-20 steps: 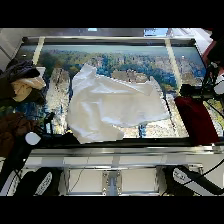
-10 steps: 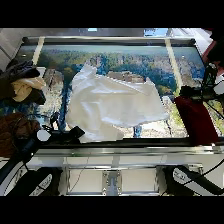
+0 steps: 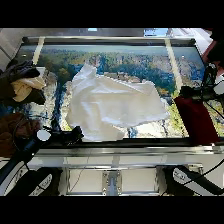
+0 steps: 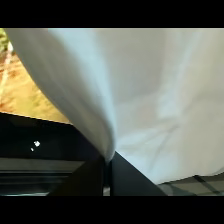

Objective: Fold the shirts.

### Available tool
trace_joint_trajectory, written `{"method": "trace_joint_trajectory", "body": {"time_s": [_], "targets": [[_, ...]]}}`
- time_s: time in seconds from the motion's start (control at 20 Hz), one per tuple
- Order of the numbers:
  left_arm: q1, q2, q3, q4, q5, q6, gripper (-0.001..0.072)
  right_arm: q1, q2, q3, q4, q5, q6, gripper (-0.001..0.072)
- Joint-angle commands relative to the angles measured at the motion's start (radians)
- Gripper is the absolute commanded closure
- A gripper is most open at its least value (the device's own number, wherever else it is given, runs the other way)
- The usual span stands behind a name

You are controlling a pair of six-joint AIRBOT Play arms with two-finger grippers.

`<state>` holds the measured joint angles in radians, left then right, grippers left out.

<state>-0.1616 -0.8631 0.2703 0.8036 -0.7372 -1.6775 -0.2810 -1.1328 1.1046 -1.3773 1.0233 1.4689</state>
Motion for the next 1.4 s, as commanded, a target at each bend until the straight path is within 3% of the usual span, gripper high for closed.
{"method": "trace_joint_trajectory", "body": {"time_s": [0.0, 0.05, 0.1, 0.25, 0.35, 0.4, 0.95, 1.35], "targets": [[-0.001, 0.001, 0.001, -0.023, -0.002, 0.002, 0.0693, -0.001, 0.000, -0.002, 0.001, 0.041, -0.001, 0.0308], [-0.001, 0.001, 0.001, -0.023, 0.007, 0.002, 0.0693, -0.001, 0.000, -0.015, 0.001, 0.071, -0.002, 0.0320], [0.000, 0.001, 0.001, -0.023, 0.016, 0.002, 0.0693, -0.003, -0.005, -0.041, 0.001, 0.111, -0.006, 0.0387], [-0.001, 0.001, 0.001, -0.022, 0.026, 0.003, 0.0693, -0.016, -0.061, -0.162, 0.027, 0.191, -0.041, 0.0386], [0.000, 0.001, 0.001, -0.023, 0.020, 0.020, 0.0692, -0.055, -0.116, -0.228, 0.123, 0.175, -0.057, 0.0195], [-0.001, 0.001, 0.001, -0.022, 0.018, 0.029, 0.0693, -0.078, -0.145, -0.240, 0.188, 0.164, -0.057, 0.0152], [-0.001, 0.001, 0.001, -0.022, 0.039, 0.038, 0.0693, -0.148, -0.259, -0.240, 0.404, 0.032, 0.020, 0.0156], [-0.001, 0.001, 0.001, -0.022, 0.041, 0.037, 0.0693, -0.147, -0.284, -0.240, 0.399, -0.040, 0.048, 0.0177]]}}
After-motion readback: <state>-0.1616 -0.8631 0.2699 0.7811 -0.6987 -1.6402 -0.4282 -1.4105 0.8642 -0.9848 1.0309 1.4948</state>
